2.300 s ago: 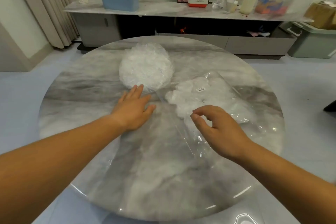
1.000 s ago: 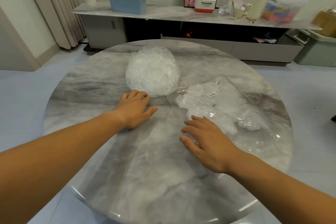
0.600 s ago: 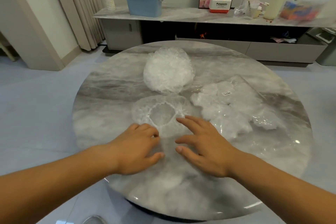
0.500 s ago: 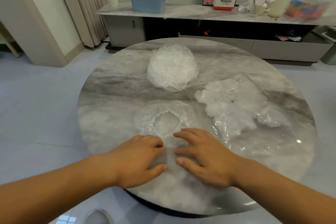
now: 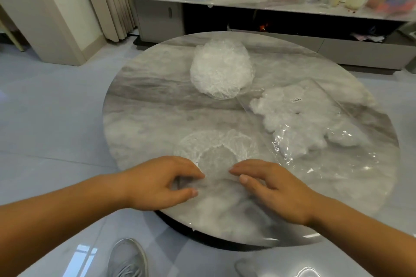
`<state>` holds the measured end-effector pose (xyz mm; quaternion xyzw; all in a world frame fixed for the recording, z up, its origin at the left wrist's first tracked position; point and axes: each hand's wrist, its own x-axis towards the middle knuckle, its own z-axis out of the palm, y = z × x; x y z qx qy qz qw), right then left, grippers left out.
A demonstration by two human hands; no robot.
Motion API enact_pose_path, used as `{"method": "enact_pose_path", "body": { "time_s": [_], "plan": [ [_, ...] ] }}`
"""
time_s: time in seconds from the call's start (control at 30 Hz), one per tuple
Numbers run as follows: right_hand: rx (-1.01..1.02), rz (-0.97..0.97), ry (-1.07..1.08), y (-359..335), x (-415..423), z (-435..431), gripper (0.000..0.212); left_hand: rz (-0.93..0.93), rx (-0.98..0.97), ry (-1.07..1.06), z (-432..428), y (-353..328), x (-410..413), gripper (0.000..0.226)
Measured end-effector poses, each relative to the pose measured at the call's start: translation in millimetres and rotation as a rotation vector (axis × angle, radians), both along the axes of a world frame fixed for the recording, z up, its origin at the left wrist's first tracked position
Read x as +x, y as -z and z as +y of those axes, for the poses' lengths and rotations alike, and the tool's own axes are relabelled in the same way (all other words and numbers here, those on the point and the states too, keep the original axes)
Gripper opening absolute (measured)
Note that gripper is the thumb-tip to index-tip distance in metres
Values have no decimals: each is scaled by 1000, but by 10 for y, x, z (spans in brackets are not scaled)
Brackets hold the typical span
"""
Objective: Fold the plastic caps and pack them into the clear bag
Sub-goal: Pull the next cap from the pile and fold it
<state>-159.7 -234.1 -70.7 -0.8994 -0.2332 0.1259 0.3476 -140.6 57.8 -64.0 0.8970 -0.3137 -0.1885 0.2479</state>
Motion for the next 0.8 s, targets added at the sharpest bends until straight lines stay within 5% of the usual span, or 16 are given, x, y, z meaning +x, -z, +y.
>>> {"method": "enact_pose_path", "body": {
  "time_s": [0.17,0.37,0.57,0.8],
  "plan": [
    [180,176,251,-22,177,73,24,142,-240,-359,-151,16,106,40],
    [-164,-9,57,57,322,62,31,137,-210,-603,-304,148,353,33],
    [-279,-67,-10,109,290,72,33,-3,-102,-685,-295,198,427,28],
    [-202,-150,56,10,331,180,33,-146,39,-557,-323,197,457,79]
  ]
}}
